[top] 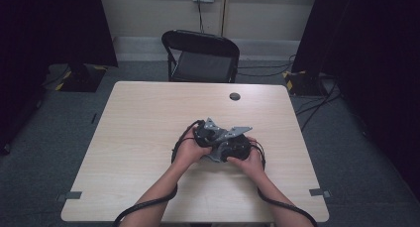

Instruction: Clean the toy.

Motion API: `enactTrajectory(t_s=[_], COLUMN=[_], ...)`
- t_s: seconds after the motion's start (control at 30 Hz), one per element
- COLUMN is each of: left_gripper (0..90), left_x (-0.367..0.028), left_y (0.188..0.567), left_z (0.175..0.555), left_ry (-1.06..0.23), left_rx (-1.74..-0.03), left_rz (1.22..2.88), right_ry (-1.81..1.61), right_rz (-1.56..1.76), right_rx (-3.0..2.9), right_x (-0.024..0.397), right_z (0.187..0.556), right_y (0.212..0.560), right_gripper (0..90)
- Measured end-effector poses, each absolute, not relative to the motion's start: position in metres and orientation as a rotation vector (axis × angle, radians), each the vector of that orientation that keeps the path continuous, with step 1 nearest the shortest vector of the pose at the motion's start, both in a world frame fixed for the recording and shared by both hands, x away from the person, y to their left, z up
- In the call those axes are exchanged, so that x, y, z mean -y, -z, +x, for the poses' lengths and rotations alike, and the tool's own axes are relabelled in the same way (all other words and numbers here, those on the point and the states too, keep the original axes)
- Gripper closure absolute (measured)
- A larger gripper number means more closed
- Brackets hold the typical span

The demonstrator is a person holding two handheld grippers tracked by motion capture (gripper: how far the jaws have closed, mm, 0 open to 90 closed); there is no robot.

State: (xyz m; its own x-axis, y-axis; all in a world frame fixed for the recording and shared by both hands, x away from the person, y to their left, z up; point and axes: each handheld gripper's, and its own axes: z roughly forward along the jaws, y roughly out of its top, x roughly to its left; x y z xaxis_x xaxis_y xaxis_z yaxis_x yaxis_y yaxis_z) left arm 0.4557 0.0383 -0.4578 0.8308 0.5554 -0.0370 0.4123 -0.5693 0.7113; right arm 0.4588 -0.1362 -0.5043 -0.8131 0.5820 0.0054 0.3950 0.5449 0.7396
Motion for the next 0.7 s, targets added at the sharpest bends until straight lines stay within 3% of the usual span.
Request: enactTrajectory(t_s=[0.7], left_gripper=[78.0], left_x=[-0.0478], left_y=[0.4530], left_z=[0.4568], left_ry=[-0.288], left_rx=[-0.717], left_rz=[2.272], right_ry=[-1.127], right_rz=[0.822], right_rx=[-2.543], right_x=[0.1363], right_z=[0.4587], right_y=[0.5042], right_gripper=[25.3])
